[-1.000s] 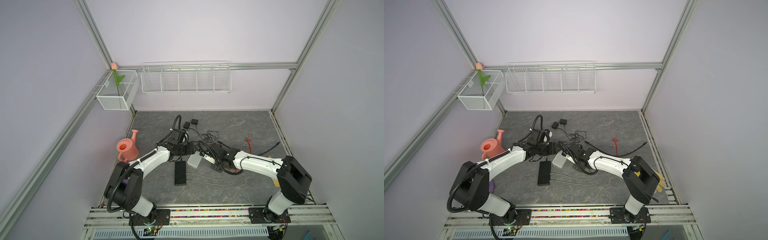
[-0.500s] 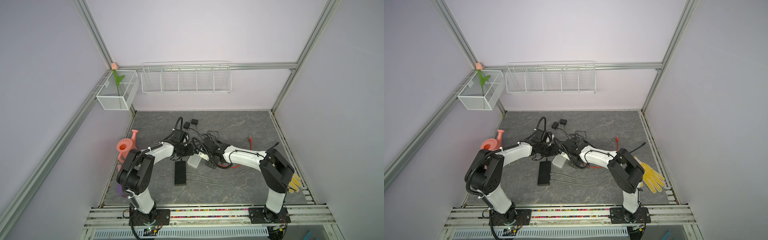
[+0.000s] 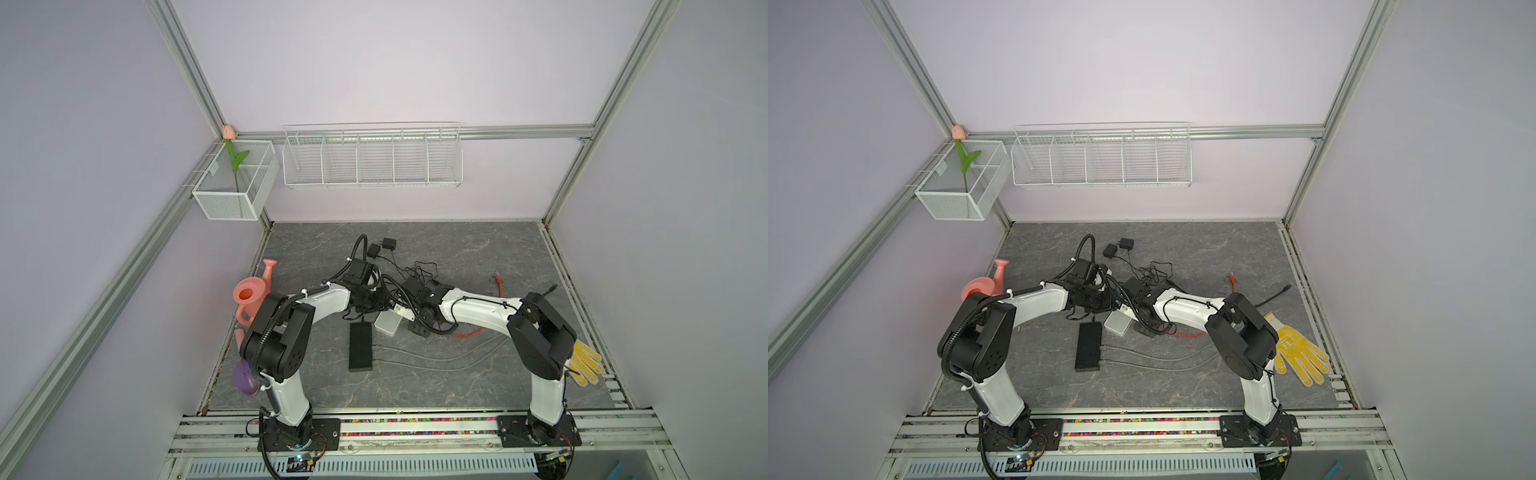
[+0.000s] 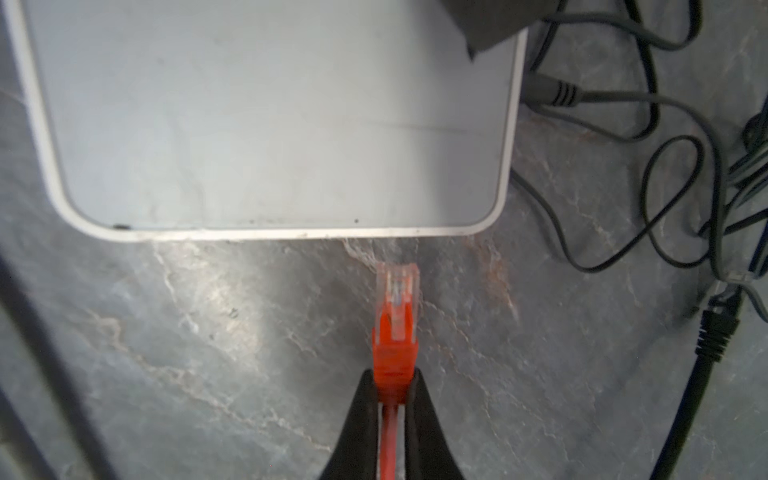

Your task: Insert the plug into the switch port

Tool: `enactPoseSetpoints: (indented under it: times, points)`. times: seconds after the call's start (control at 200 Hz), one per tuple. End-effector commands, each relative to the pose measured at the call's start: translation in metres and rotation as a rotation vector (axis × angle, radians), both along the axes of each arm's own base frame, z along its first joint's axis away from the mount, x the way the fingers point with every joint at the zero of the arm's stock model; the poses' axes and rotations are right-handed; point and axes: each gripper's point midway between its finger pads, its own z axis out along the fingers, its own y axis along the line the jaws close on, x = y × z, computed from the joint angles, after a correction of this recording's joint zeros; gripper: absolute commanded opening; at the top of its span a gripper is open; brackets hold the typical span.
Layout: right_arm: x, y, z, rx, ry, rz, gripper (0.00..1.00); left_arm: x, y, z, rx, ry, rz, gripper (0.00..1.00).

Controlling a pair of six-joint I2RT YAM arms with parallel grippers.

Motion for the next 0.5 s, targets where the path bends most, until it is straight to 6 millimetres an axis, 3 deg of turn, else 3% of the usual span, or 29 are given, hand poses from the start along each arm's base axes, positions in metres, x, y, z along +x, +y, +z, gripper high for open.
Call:
enactPoseSetpoints:
  times: [0.0,0.495]
  points:
    - [0.0014,0.0055,-0.0056,-0.001,0.019,0.023,0.06,0.005,-0.0101,0.0045,-0.035,-0.022,-0.037,0.46]
    - [0.0067,0.0137,-0.0091,0.002,0.03,0.034,0.07,0.0,-0.0111,-0.001,-0.046,-0.01,-0.052,0.44]
